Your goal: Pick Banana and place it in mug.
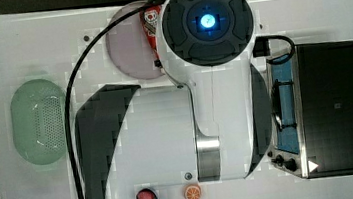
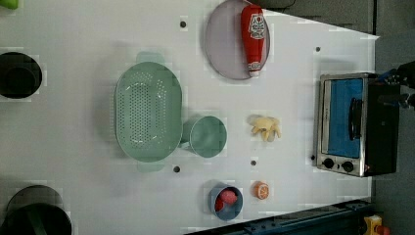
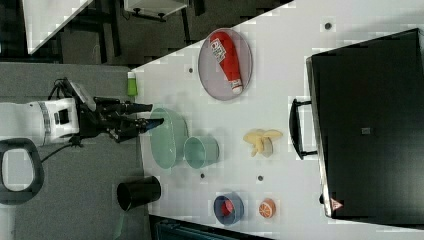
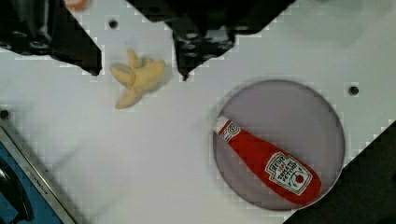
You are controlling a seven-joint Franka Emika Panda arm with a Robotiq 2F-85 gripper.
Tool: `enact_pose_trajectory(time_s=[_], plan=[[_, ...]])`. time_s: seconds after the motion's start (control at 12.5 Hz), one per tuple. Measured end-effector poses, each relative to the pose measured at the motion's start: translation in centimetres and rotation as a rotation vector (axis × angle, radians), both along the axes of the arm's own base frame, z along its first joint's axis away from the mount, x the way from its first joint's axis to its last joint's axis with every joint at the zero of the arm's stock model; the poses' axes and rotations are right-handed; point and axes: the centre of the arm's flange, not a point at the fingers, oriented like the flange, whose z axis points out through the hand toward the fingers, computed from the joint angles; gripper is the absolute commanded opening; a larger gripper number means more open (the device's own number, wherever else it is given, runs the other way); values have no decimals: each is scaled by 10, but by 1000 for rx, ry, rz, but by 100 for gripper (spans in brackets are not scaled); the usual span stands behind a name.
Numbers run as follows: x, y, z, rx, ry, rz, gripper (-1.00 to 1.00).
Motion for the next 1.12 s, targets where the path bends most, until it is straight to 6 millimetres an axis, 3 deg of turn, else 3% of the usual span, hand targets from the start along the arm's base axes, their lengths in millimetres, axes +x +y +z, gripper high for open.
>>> enact_pose_trajectory(time_s=[0.24, 0.32, 0.48, 0.64, 0.72, 0.8, 0.96, 1.12], plan=[[-71, -11, 14, 14, 146, -52, 99], [-84, -14, 29, 14, 113, -56, 100], [-90, -15, 59, 23, 3, -60, 100], [-83, -17, 63, 25, -78, -50, 100], [-77, -20, 51, 21, -76, -33, 100], [-72, -23, 25, 14, -24, -7, 100], [-51, -21, -41, 11, 29, 99, 100], [-47, -10, -120, 24, 133, 226, 100]])
